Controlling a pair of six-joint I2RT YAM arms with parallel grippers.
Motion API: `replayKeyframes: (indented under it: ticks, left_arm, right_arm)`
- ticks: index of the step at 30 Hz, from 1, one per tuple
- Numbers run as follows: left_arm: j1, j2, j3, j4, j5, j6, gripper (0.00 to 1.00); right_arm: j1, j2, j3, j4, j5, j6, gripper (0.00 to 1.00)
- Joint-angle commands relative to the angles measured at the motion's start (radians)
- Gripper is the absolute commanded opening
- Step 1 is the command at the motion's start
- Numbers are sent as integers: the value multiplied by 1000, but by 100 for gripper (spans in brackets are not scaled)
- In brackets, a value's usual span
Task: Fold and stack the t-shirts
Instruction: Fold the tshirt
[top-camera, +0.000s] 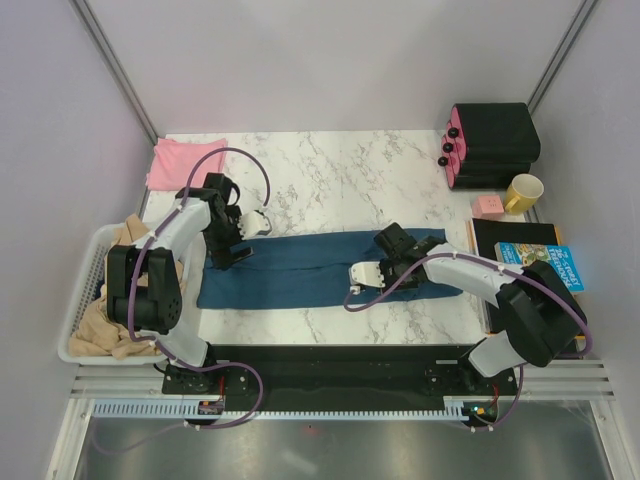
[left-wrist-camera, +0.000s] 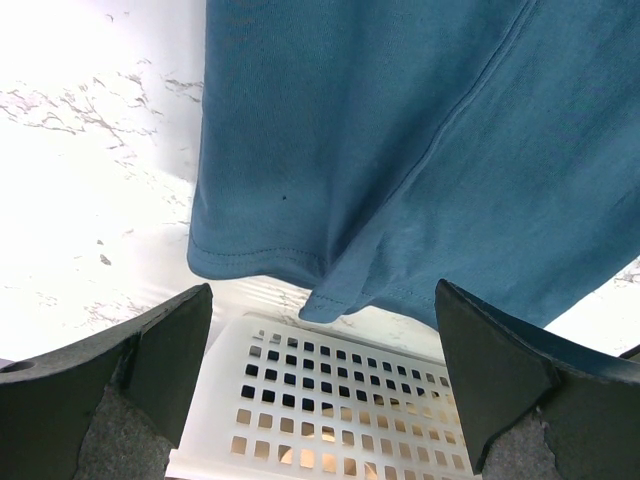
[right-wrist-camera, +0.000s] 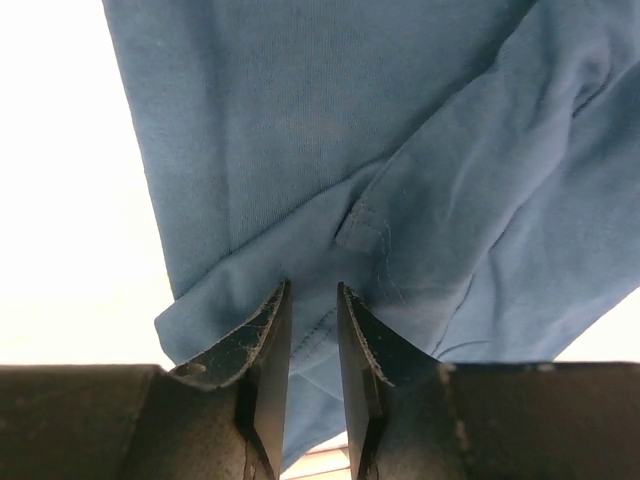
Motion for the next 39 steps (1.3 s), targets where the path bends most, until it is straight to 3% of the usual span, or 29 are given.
replayKeyframes:
  ticks: [1,15,28,34,39]
  left_arm:
    - [-7,-2,37,-10,-6,-32,100]
    - [-23,16,57,-21,-5,-42,100]
    - [-29,16,46,-20,-3,-50,100]
    - [-30,19,46,-20,-2,-52,100]
    - [-30,13,43,-21,1,-52,100]
  right_arm:
    - [-6,-5,-26,95,30,-17,31]
    - [-16,29,0,135,30,-7,28]
    - [-16,40,-6,195,58,3,0]
    - [-18,20,5,170,58,-4,0]
    - [-38,1,115,77,1,51,0]
